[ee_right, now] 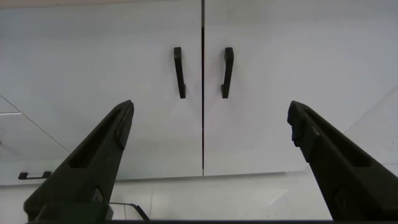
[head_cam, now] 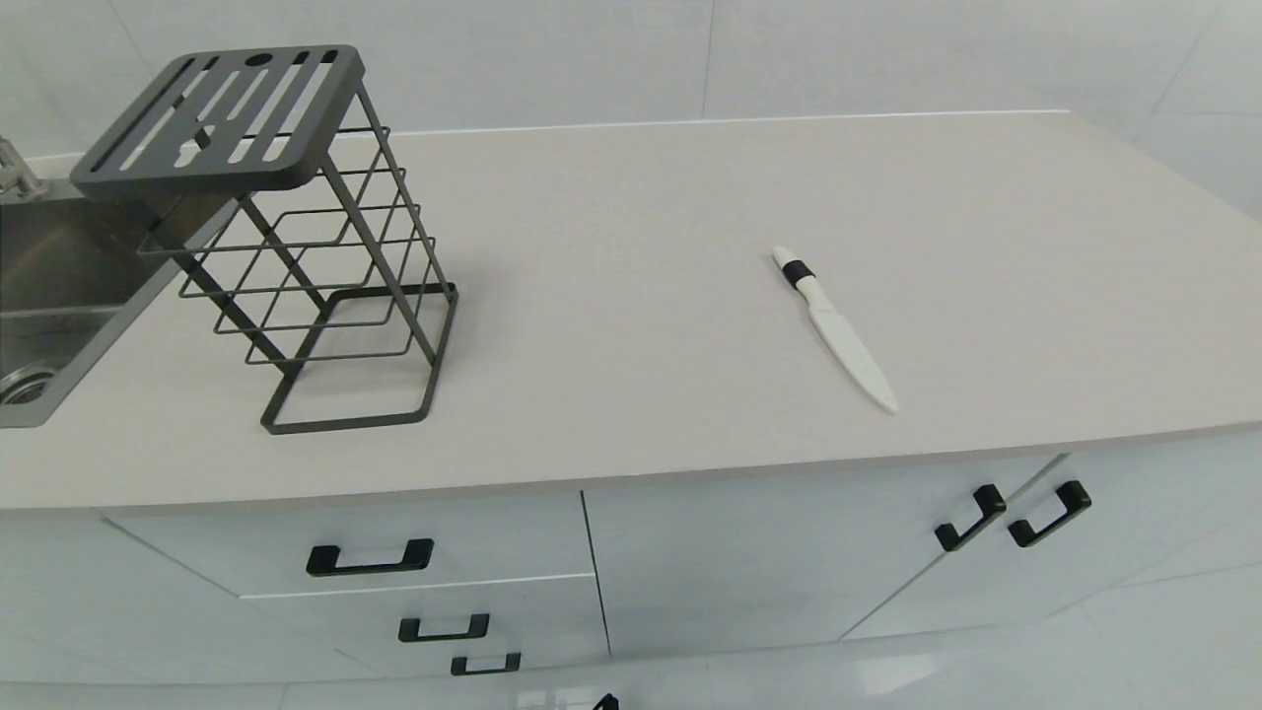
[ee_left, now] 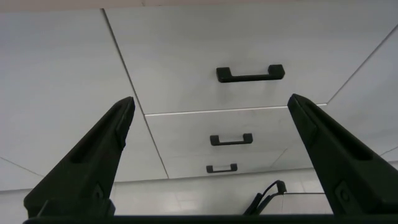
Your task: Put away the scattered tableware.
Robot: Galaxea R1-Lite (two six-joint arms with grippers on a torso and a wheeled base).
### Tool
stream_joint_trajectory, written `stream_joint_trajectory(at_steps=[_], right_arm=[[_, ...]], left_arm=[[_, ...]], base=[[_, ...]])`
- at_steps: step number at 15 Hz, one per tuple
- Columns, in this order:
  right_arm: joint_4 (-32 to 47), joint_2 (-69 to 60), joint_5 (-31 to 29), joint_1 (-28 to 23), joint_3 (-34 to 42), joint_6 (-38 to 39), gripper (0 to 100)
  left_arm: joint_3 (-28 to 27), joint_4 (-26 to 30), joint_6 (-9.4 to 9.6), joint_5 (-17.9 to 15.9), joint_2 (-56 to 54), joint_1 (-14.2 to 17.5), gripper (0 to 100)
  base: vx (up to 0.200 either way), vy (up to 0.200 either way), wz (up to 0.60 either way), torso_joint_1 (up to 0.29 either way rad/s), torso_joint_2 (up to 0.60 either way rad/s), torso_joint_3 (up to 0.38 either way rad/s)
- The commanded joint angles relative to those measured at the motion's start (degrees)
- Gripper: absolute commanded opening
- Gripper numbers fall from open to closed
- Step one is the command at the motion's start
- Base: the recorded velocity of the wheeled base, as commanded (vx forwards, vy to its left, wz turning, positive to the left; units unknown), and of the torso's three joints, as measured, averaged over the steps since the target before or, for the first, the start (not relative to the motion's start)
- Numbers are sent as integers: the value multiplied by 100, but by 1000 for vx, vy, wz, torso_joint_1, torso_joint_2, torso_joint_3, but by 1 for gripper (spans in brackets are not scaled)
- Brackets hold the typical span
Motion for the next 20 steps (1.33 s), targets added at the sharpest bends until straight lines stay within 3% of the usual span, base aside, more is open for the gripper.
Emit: stream_joint_trajectory(at_steps=[1, 5, 11, 20], right_arm=[[-1, 2, 2, 1, 1, 2, 100], [-1, 2, 2, 1, 1, -7, 100], [-1, 11, 2, 1, 1, -7, 100], [-1, 11, 2, 1, 1, -7, 100]], left_arm=[[2, 0, -7, 3, 7, 0, 100], [2, 0, -7, 3, 7, 0, 100], [2, 0, -7, 3, 7, 0, 100], [2, 0, -7, 3, 7, 0, 100]], base=[[0, -200, 0, -7, -2, 2], [0, 0, 0, 0, 0, 0], [200, 0, 0, 1, 5, 2], [0, 0, 0, 66, -126, -62]])
